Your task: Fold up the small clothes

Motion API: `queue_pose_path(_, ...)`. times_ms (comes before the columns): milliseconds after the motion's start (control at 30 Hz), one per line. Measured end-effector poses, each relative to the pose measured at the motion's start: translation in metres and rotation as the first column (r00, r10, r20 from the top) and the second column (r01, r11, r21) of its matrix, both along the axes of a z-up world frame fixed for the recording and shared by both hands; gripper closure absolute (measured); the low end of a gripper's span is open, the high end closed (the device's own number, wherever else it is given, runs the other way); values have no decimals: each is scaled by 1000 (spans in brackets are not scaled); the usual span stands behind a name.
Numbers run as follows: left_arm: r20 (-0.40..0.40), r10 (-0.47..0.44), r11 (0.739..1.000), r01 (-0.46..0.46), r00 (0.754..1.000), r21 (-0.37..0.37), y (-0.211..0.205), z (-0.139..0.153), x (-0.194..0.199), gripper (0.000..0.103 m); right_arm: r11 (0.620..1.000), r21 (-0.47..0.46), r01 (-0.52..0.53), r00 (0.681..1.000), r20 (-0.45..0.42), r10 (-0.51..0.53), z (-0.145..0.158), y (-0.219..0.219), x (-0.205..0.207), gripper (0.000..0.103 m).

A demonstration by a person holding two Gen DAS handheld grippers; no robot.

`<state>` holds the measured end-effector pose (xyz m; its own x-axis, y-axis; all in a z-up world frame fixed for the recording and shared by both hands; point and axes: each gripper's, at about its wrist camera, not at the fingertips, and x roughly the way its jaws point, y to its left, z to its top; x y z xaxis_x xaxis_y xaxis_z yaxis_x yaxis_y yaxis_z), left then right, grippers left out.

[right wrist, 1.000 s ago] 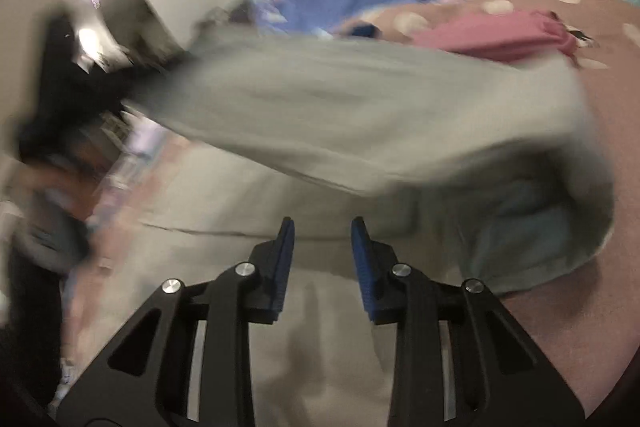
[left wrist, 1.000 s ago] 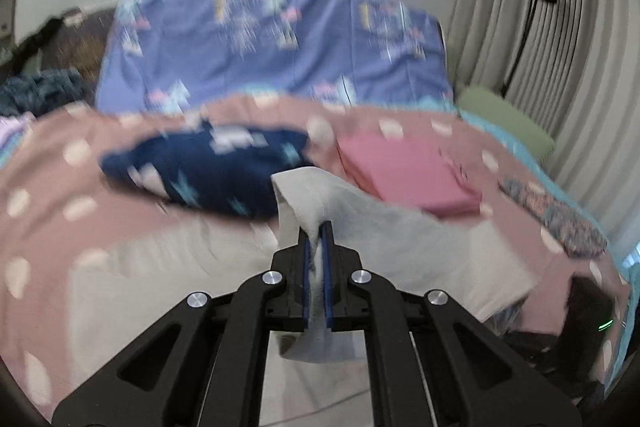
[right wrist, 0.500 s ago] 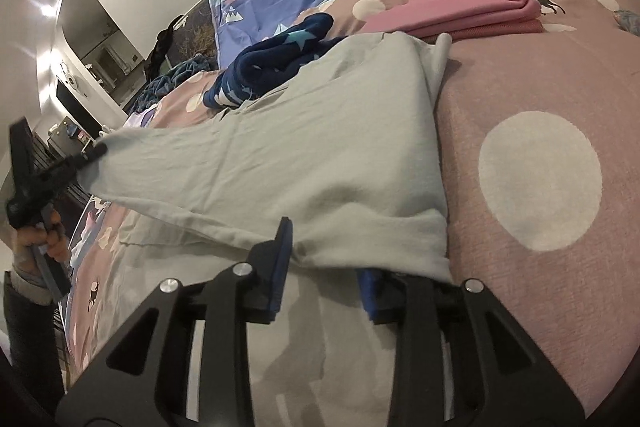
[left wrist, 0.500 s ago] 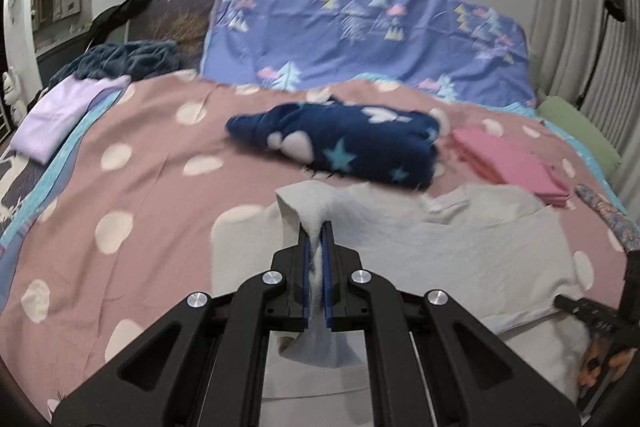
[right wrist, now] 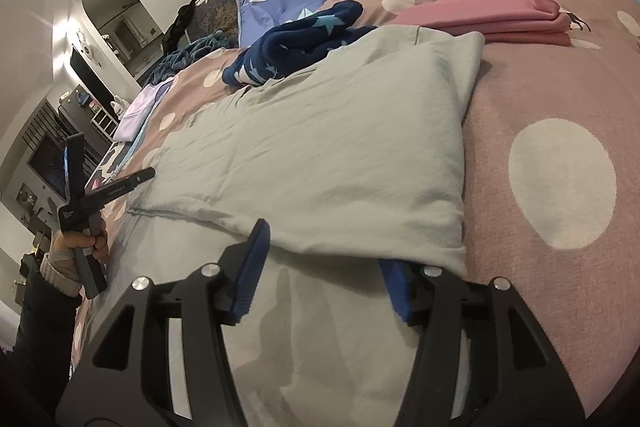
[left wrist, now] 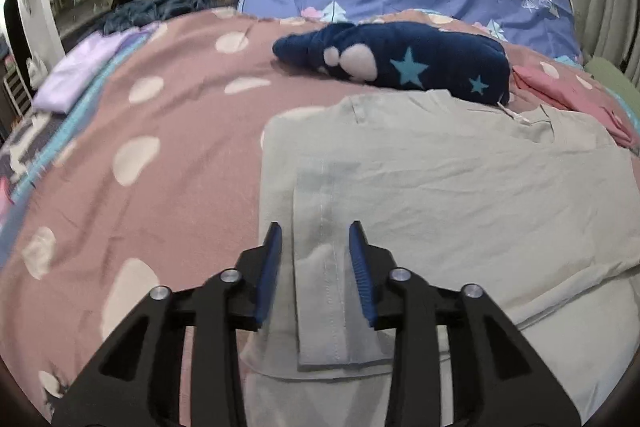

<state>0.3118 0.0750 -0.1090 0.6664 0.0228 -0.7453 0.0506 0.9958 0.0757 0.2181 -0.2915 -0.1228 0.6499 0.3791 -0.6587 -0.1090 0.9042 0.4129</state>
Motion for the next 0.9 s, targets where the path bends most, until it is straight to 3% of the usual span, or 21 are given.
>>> queue_pose_path(100,69,15,1000,-16,998,25,-7,17,-10,67,1000,10,-14,1000,-6,14,0,-1,-3,47)
queue_pose_path(233,141,-101,992,110,985,-56,-41,38,-20,61,999,22,-34,999,-16,35,2,-2,-6,47)
queue_pose_path(300,106,-176,982,182,979,-53,-65,28,-16,48,998,31,-54,998,-24,55,4,-1,-8,47)
queue_pose_path(367,-4,-234,972,234,972,-1,-94,-8,-6,45,995,49,-91,996,-13,92,14,-1,-15,47)
queue_pose_path(400,-42,-236,969,239,971,64,-106,-31,-2,41,993,54,-101,995,12,101,21,-3,-21,48)
queue_pose_path(467,-13,-227,970,227,974,84,-108,-21,-6,39,994,69,-84,992,95,77,43,-16,-31,49)
queue_pose_path(533,-20,-217,973,218,976,76,-105,-26,-4,36,994,106,26,989,145,-41,64,-46,-30,51)
queue_pose_path(600,-25,-217,975,218,976,31,-98,-25,-2,36,984,115,137,984,97,-148,67,-69,-12,61)
queue_pose_path(633,-26,-217,976,218,976,20,-97,-25,-2,36,974,90,207,977,32,-211,61,-84,8,68)
queue_pose_path(700,-24,-218,976,218,976,13,-96,-25,-1,35,961,49,273,960,-75,-269,43,-101,44,70)
queue_pose_path(767,-23,-217,976,218,976,23,-96,-24,-3,35,957,63,285,954,-120,-276,29,-108,64,70)
queue_pose_path(867,-24,-217,976,217,976,17,-98,-24,-4,35,948,173,267,960,-131,-246,16,-112,84,70)
queue_pose_path(900,-24,-217,976,217,976,15,-100,-23,-5,35,948,186,258,963,-133,-236,15,-109,88,92)
